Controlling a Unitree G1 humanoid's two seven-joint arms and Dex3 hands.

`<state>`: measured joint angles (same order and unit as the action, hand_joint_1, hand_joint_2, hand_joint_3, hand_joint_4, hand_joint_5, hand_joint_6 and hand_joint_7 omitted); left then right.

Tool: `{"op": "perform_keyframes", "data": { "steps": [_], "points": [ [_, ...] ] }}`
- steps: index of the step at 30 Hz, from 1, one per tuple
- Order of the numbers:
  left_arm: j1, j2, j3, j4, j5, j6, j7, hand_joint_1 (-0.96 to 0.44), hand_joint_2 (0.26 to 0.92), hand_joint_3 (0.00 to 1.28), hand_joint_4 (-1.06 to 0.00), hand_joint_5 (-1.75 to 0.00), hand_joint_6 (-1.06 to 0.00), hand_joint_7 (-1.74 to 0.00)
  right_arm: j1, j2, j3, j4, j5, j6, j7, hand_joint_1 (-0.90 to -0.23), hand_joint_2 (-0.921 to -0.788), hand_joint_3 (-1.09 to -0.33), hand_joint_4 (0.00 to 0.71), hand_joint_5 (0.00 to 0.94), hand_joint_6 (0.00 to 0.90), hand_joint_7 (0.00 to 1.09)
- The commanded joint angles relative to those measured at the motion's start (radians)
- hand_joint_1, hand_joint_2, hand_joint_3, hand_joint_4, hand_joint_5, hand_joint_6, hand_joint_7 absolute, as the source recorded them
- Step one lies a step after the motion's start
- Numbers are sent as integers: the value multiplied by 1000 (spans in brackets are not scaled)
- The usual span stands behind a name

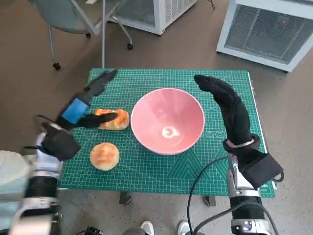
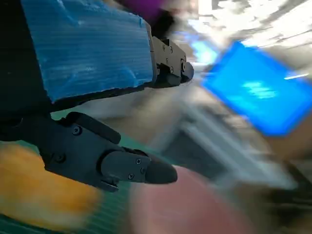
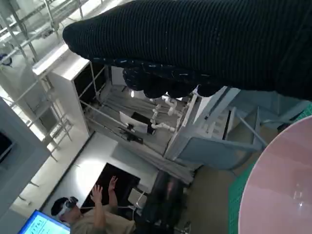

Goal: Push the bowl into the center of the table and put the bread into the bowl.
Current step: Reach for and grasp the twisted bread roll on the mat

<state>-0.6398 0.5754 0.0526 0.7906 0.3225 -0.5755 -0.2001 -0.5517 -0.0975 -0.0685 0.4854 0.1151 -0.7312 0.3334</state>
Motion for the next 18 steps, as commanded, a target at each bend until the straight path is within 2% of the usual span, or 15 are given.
{"op": "perform_keyframes", "data": {
  "steps": [1, 9, 18],
  "points": [
    [-60, 14, -47, 64, 24, 63, -9, -457, 840, 2, -132, 0, -338, -28, -4, -4, 11, 4, 8, 25, 9, -734, -921, -769, 180, 1, -1, 488],
    [-159, 17, -117, 220, 28, 172, -119, -364, 791, 1, -125, 0, -343, -14, -13, -5, 17, 9, 18, 30, 21, -741, -921, -770, 180, 1, -1, 488],
    [-221, -4, -211, 312, 87, 296, -119, -249, 758, 0, -118, -2, -326, -1, -16, -4, 21, 14, 18, 24, 25, -744, -921, -768, 181, 1, -1, 484]
  ]
}}
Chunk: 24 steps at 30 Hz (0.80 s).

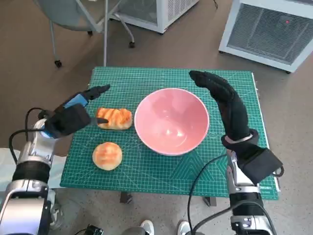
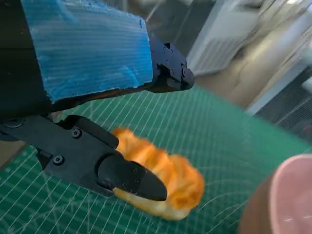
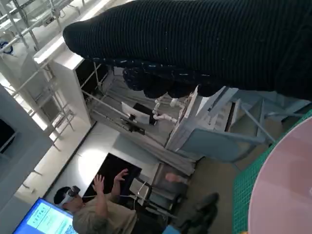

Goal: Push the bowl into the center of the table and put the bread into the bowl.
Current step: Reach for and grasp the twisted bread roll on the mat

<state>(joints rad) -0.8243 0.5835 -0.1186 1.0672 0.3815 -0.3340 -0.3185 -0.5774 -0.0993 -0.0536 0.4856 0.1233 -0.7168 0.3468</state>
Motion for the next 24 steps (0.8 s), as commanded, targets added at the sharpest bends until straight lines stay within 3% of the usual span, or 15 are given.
{"op": "perform_keyframes", "data": {
  "steps": [1, 9, 16, 19, 22, 24],
  "points": [
    [-41, -20, -51, 45, 37, 75, 4, -236, 756, 0, -121, -3, -322, -1, 10, -2, 6, 14, 12, 10, 14, -744, -921, -768, 182, 1, -1, 482],
    [-57, -61, -128, 98, 88, 126, 40, -114, 753, 4, -155, -8, -290, -1, 14, 4, 7, 12, 20, 15, 13, -742, -921, -770, 180, 2, 0, 472],
    [-66, -94, -197, 130, 138, 122, 87, -81, 751, 4, -181, -11, -301, -7, 20, 6, 9, 5, 10, 16, 2, -733, -921, -769, 179, 1, -1, 473],
    [-72, -105, -221, 141, 158, 118, 109, -51, 764, 7, -223, -12, -346, -15, 23, 8, 9, 3, 9, 15, 0, -731, -921, -770, 180, 2, -1, 473],
    [-80, -112, -249, 150, 182, 117, 134, 5, 801, 17, -323, -19, -458, -32, 28, 8, 10, -3, 8, 14, -1, -730, -921, -770, 180, 1, -1, 474],
    [-84, -111, -269, 153, 200, 111, 156, 36, 845, 23, -463, -25, -569, -44, 31, 8, 11, -6, 8, 13, -2, -730, -921, -771, 179, 1, -1, 474]
  ]
}}
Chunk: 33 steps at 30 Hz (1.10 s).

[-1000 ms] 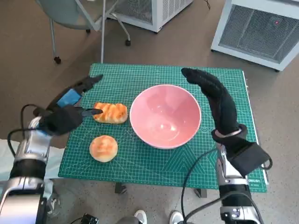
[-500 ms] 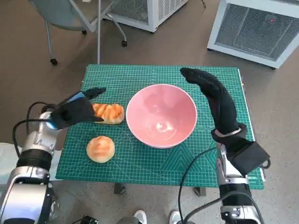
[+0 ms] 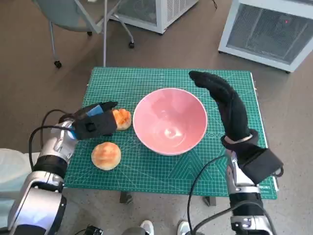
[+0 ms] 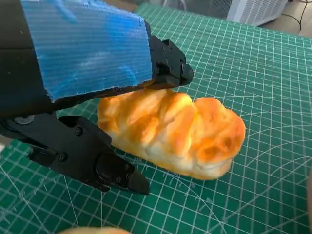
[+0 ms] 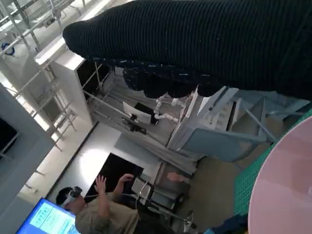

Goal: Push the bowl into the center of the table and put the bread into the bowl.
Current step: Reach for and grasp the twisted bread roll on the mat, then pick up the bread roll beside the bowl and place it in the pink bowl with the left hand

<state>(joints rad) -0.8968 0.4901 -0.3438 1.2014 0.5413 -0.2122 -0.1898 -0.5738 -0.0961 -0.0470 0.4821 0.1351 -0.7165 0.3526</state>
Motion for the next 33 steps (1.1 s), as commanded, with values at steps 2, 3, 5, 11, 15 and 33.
{"op": "perform_keyframes", "data": {
  "steps": [2, 3, 5, 11, 15, 33],
  "points": [
    [-15, -12, -59, 22, 55, -22, 49, 49, 890, 42, -640, -60, -694, -70, 30, 5, 4, -4, -3, 13, -10, -730, -921, -772, 179, 1, -1, 474],
    [-16, -9, -64, 24, 61, -26, 58, 40, 896, 60, -643, -272, -659, -321, 30, 5, 5, -5, -3, 13, -10, -730, -921, -772, 178, 1, -1, 475],
    [-20, 1, -72, 28, 69, -40, 74, 17, 911, 126, -628, -815, -541, -942, 33, 5, 6, -8, -3, 14, -12, -730, -921, -773, 177, 0, -1, 475],
    [-32, 41, -64, 5, 58, -91, 94, 3, 920, 96, -706, -1108, -549, -1201, 43, 7, 7, -23, 12, 20, -7, -730, -921, -774, 170, 0, 0, 476],
    [-27, 77, -26, -48, 20, -141, 93, 2, 920, 78, -726, -1133, -573, -1190, 49, 10, 8, -35, 21, 27, -6, -730, -921, -775, 168, 0, 0, 482],
    [164, 189, 218, -649, -123, -194, 137, 2, 920, 40, -763, -1074, -622, -1175, 59, 17, 12, -41, 18, 22, -8, -721, -921, -788, 174, 3, -1, 503]
  ]
}}
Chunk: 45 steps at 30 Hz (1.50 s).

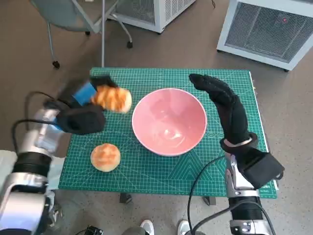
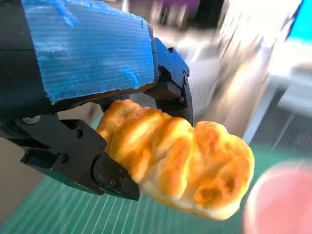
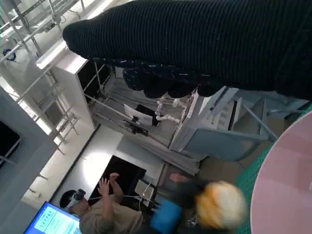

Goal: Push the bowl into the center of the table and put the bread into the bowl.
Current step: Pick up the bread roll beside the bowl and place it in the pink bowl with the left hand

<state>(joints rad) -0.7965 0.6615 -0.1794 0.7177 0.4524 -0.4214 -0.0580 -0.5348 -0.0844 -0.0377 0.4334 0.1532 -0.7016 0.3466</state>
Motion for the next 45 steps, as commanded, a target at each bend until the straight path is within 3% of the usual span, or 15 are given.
{"op": "perform_keyframes", "data": {
  "steps": [1, 9, 14, 21, 33, 42, 45],
  "points": [
    [78, 17, 66, -206, -39, 22, 4, 2, 920, 39, -764, -1074, -623, -1174, 20, 5, 2, 9, 1, 7, -1, -720, -921, -789, 174, 3, -1, 503],
    [165, -22, 114, -458, -37, 48, 17, 1, 919, 27, -785, -1104, -638, -1105, 23, 5, 1, 17, 3, 0, 3, -715, -921, -792, 174, 2, -1, 502],
    [188, -64, 107, -532, -24, 48, 27, 1, 918, 21, -788, -1145, -662, -1034, 27, 6, 2, 13, 5, 0, 5, -714, -921, -792, 174, 2, -1, 501],
    [169, -141, 33, -528, 32, 31, 30, 1, 917, 25, -761, -1225, -698, -944, 33, 8, 1, 7, 2, -1, 0, -713, -921, -793, 174, 2, -1, 499],
    [122, -210, -76, -491, 78, 28, -54, 0, 921, 55, -748, -1076, -598, -1210, 47, 10, -1, -7, -1, -1, -7, -724, -921, -794, 173, 1, -1, 494],
    [80, -237, -114, -391, 83, 3, -82, 1, 920, 76, -712, -1101, -586, -1239, 58, 9, -8, -19, 5, 2, -11, -731, -921, -796, 167, 0, -1, 482],
    [80, -248, -113, -376, 64, 10, -101, 1, 921, 138, -655, -1190, -501, -1293, 61, 8, -12, -25, 10, 6, -12, -734, -921, -797, 165, 0, -1, 479]
  ]
}}
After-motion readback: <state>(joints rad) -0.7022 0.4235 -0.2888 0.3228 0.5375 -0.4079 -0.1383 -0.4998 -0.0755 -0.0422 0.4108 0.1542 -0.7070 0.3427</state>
